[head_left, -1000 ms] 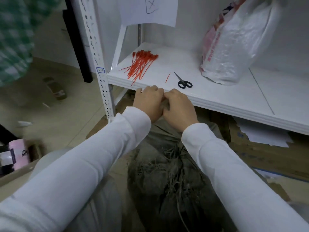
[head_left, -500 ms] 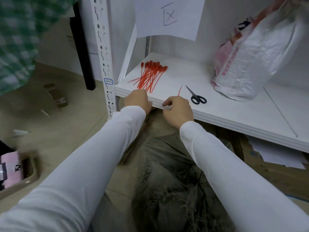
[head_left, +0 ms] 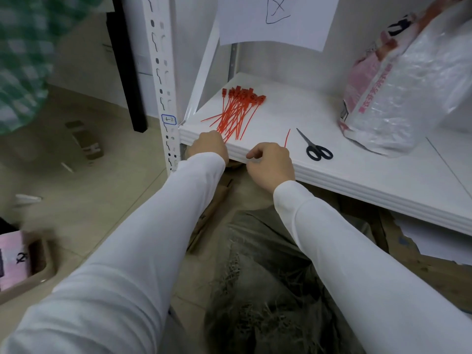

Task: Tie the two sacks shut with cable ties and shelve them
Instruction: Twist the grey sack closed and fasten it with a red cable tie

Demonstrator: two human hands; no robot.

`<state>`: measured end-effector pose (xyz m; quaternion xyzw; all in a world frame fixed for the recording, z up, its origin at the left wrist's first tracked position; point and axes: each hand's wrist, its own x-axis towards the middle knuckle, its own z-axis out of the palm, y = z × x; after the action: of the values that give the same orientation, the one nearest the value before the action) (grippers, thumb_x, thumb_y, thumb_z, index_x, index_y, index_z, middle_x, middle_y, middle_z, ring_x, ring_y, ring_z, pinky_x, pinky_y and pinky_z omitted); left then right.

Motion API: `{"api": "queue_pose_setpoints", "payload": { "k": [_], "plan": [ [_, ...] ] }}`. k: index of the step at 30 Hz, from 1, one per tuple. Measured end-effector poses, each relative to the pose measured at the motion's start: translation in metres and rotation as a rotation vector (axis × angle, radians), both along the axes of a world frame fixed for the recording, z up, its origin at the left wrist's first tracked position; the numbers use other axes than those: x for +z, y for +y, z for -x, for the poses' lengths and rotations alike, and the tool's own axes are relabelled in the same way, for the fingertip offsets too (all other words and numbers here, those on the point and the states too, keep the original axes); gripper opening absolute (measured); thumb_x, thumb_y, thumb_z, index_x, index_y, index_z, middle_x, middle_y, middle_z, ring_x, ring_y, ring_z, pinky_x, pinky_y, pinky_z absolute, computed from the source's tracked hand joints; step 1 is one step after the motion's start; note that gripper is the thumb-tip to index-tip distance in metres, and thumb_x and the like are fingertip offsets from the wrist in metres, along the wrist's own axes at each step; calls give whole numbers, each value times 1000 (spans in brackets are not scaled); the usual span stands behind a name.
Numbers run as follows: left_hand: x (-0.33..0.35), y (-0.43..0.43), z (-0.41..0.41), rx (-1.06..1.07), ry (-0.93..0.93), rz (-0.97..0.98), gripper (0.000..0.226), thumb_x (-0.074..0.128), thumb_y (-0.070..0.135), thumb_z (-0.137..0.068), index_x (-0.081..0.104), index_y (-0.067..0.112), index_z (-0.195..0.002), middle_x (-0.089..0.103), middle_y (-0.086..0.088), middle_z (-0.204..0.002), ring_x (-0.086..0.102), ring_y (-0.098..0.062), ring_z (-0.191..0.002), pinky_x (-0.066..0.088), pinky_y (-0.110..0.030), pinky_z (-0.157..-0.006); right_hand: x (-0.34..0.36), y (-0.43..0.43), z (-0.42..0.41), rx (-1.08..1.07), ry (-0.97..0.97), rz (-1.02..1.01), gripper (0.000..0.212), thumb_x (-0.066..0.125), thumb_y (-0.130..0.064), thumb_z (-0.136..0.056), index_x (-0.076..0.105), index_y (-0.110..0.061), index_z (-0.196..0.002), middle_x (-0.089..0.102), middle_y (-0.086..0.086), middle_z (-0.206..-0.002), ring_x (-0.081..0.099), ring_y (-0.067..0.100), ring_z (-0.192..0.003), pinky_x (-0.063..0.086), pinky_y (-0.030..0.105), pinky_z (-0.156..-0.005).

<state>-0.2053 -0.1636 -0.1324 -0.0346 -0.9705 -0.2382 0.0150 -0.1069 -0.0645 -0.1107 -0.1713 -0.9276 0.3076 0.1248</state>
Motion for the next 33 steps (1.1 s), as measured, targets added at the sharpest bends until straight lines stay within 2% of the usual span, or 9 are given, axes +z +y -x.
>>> {"api": "queue_pose_setpoints", "payload": {
  "k": [5, 9, 13, 17, 20, 23, 27, 33],
  "plan": [
    [18, 1, -5, 20, 0, -265, 21, 51, 23, -89, 66, 12, -96, 63, -5, -87, 58, -25, -75, 48, -32, -65, -1, 3, 3, -34, 22, 120, 21, 61, -9, -87, 72, -17, -104, 68, 3, -110, 61, 19, -98, 47, 25, -82],
    [33, 7, -19, -3, 8, -452, 22, 52, 25, -89, 70, 13, -91, 68, -4, -94, 62, -24, -82, 53, -33, -74, 3, 8, 0, -52, 33, 161, 19, 63, -9, -86, 74, -16, -101, 69, 3, -108, 62, 19, -100, 48, 24, -85],
    [44, 14, -39, -1, 62, -522, 23, 51, 22, -88, 71, 11, -84, 69, -6, -90, 62, -23, -79, 50, -31, -70, 9, 13, -7, -59, 37, 171, 20, 63, -10, -87, 74, -14, -102, 70, 3, -108, 62, 18, -101, 45, 23, -84],
    [54, 16, -58, 14, 66, -617, 26, 51, 24, -88, 72, 10, -82, 69, -7, -89, 63, -25, -81, 55, -37, -78, 14, 18, -15, -77, 51, 208, 20, 63, -9, -86, 74, -14, -102, 70, 3, -108, 63, 19, -101, 46, 24, -87],
    [59, 13, -71, 44, 46, -683, 27, 50, 28, -87, 72, 12, -84, 70, -5, -89, 64, -24, -82, 56, -40, -80, 16, 21, -23, -73, 62, 240, 19, 62, -7, -86, 74, -12, -101, 71, 5, -107, 64, 20, -101, 50, 31, -95],
    [65, 10, -87, 73, 63, -725, 29, 50, 27, -87, 72, 10, -78, 70, -9, -84, 64, -27, -81, 56, -39, -78, 20, 23, -31, -83, 78, 290, 17, 62, -6, -84, 72, -19, -87, 72, 5, -101, 67, 22, -97, 53, 39, -95],
    [76, 5, -112, 103, 100, -799, 30, 50, 25, -81, 71, 5, -74, 70, -15, -80, 63, -31, -75, 57, -41, -74, 26, 27, -46, -80, 107, 318, 24, 61, -6, -81, 66, -28, -73, 72, 0, -96, 68, 22, -93, 55, 39, -93],
    [81, -2, -148, 92, 104, -902, 28, 52, 16, -84, 68, 12, -62, 65, -5, -67, 61, -23, -74, 47, -25, -64, 37, 39, -71, -69, 137, 350, 19, 61, -6, -82, 71, -22, -81, 69, -5, -88, 69, 21, -94, 54, 39, -93]
  ]
}}
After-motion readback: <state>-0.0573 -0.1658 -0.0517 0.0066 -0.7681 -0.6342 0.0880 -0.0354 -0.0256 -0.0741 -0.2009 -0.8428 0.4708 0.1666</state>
